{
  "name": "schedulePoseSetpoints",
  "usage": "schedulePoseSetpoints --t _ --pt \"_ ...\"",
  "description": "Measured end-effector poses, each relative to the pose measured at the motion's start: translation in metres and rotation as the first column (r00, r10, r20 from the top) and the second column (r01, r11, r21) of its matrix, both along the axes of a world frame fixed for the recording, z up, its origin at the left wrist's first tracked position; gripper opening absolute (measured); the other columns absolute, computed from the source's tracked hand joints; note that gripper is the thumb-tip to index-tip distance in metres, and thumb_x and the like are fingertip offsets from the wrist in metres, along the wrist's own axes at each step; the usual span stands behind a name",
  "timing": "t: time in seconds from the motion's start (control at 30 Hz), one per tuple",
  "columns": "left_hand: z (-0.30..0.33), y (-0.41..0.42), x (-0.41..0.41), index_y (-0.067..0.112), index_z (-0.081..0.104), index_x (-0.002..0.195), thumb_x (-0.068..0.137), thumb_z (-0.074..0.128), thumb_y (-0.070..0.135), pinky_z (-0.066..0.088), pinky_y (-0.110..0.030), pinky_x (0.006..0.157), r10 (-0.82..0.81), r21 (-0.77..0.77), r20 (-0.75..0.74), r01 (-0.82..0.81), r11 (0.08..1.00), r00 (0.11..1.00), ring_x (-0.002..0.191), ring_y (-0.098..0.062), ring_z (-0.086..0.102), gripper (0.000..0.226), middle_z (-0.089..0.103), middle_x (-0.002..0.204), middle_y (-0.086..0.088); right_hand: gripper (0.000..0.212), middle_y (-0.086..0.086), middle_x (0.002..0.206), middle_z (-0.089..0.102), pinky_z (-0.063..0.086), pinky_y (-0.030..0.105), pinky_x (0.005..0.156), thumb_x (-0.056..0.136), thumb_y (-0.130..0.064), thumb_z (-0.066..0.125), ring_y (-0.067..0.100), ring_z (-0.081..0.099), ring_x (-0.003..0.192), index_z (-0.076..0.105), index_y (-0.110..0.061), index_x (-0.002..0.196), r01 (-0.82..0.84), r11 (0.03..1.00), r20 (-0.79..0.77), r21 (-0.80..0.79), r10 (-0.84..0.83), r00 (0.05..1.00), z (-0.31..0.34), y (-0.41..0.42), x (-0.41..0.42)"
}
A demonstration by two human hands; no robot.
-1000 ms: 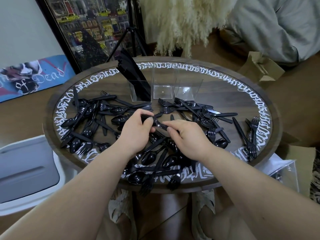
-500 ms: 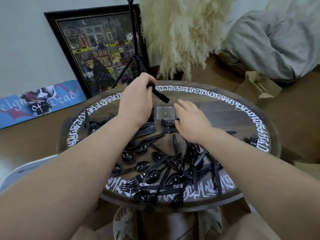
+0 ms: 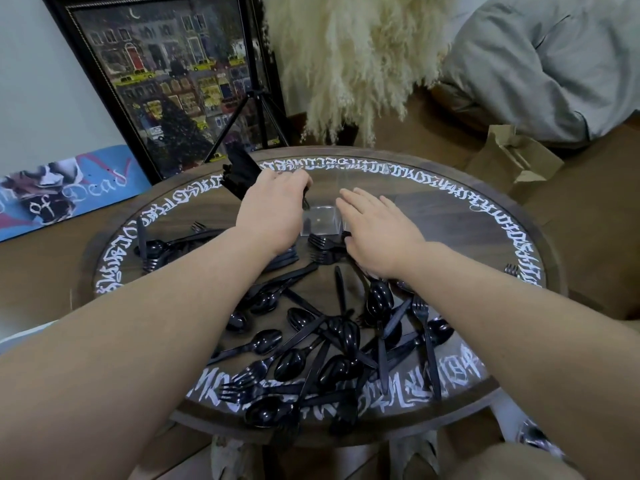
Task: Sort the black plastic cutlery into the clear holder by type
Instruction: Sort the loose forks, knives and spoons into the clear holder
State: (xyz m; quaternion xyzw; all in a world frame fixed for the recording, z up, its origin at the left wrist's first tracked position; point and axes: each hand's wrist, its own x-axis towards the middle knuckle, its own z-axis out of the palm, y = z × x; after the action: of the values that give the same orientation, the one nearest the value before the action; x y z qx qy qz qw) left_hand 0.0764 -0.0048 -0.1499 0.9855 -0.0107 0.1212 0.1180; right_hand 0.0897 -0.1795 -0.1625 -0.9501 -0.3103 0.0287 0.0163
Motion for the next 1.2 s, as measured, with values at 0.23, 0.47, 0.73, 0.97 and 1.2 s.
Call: schedulePoseSetpoints --t 0.23,0.47,0.73,0.97,1.2 --pt "-0.016 -0.004 -0.004 0.016 0.041 0.140 0.092 0.051 0.018 0.040 -0.042 0.095 -0.033 0.120 0.036 0.028 0.992 0.999 0.120 -0.032 0.039 0.049 0.046 0.140 -0.004 0.057 0.006 0.157 0.025 0.022 0.047 0.115 0.094 -0.014 0.049 0.027 0.018 0.145 0.032 -0.015 0.148 -0.059 0.988 0.087 0.141 0.047 0.995 -0.010 -0.019 -0.002" --pt "-0.048 -0.013 -0.055 0.009 0.065 0.110 0.081 0.066 0.006 0.046 -0.037 0.084 -0.062 -0.063 0.217 0.077 0.995 0.974 0.097 -0.031 0.055 0.030 0.057 0.114 -0.010 0.032 0.002 0.121 0.061 0.041 0.034 0.088 0.097 -0.015 0.047 0.027 0.041 0.117 0.061 -0.018 0.125 0.229 0.930 0.036 0.287 -0.250 0.968 -0.034 -0.052 -0.011" --pt "-0.077 -0.023 -0.066 0.019 0.060 0.126 0.087 0.060 0.017 0.039 -0.036 0.096 0.028 -0.095 -0.017 -0.030 0.995 0.999 0.116 -0.028 0.045 0.039 0.054 0.129 0.000 0.039 -0.002 0.137 0.049 0.036 0.041 0.098 0.097 -0.029 0.043 0.028 0.030 0.126 0.050 -0.023 0.134 0.405 0.895 -0.088 0.188 -0.396 0.914 -0.054 -0.044 -0.008" --pt "-0.085 -0.033 -0.052 0.032 0.041 0.142 0.092 0.054 0.030 0.031 -0.045 0.109 0.049 -0.087 -0.184 -0.066 0.994 0.982 0.134 -0.025 0.026 0.051 0.034 0.150 0.003 0.034 -0.004 0.128 0.057 0.033 0.039 0.094 0.096 -0.027 0.045 0.025 0.033 0.124 0.055 -0.026 0.129 0.431 0.876 -0.127 0.217 -0.412 0.902 -0.065 -0.049 -0.013" --pt "-0.085 -0.031 -0.045 0.036 0.036 0.144 0.092 0.052 0.043 0.027 -0.046 0.107 0.091 0.003 -0.277 -0.093 0.996 0.957 0.136 -0.026 0.022 0.055 0.029 0.152 0.003 0.042 -0.002 0.122 0.056 0.034 0.039 0.094 0.093 -0.036 0.050 0.026 0.034 0.123 0.050 -0.028 0.134 0.345 0.925 -0.153 0.159 -0.322 0.934 -0.059 -0.043 -0.013"
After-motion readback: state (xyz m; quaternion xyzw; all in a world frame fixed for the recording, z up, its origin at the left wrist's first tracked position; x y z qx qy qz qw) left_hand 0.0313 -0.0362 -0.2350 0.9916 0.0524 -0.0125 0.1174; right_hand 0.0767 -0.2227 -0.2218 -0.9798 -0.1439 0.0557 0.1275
